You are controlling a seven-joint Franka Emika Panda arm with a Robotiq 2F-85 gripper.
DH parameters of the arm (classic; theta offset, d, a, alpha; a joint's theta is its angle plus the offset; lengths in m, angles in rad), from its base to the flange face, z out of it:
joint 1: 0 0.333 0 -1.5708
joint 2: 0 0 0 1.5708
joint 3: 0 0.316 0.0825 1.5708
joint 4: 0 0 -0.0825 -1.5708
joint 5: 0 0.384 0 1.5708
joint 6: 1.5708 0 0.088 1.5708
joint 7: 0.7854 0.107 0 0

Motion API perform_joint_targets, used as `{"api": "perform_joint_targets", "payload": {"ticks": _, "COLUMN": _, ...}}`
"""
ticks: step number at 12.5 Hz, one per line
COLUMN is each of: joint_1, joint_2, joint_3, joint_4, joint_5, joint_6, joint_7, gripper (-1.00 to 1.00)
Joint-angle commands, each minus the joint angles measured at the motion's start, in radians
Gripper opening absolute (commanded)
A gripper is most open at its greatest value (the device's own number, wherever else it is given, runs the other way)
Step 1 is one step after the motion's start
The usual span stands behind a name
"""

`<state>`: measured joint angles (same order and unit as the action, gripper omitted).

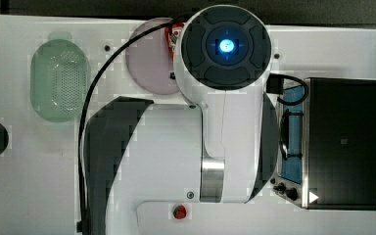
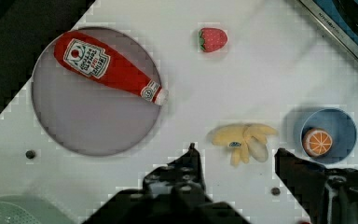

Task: Pick Banana and place it in mug.

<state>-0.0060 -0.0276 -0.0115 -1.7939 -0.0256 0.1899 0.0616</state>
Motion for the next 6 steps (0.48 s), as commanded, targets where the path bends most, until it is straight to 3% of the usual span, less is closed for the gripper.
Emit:
{"api": "perform_joint_targets", "payload": {"ticks": 1, "joint_1": 0.036, "joint_2": -0.381, "joint_3": -0.060, "joint_4": -0.257, "joint_5": -0.006, "joint_6": -0.160, "joint_7": 0.002, "gripper": 0.60}}
{"api": "perform_joint_targets", "payload": {"ticks": 3, "joint_1": 0.036, "joint_2": -0.377, "joint_3": -0.060, "joint_4": -0.265, "joint_5": -0.006, "joint_6": -0.159, "joint_7": 0.002, "gripper": 1.00}}
{"api": "perform_joint_targets", "payload": {"ticks": 6, "joint_1": 0.036, "joint_2": -0.345, "joint_3": -0.060, "joint_4": -0.328, "joint_5": -0.006, "joint_6": -0.086, "joint_7": 0.000, "gripper": 1.00}}
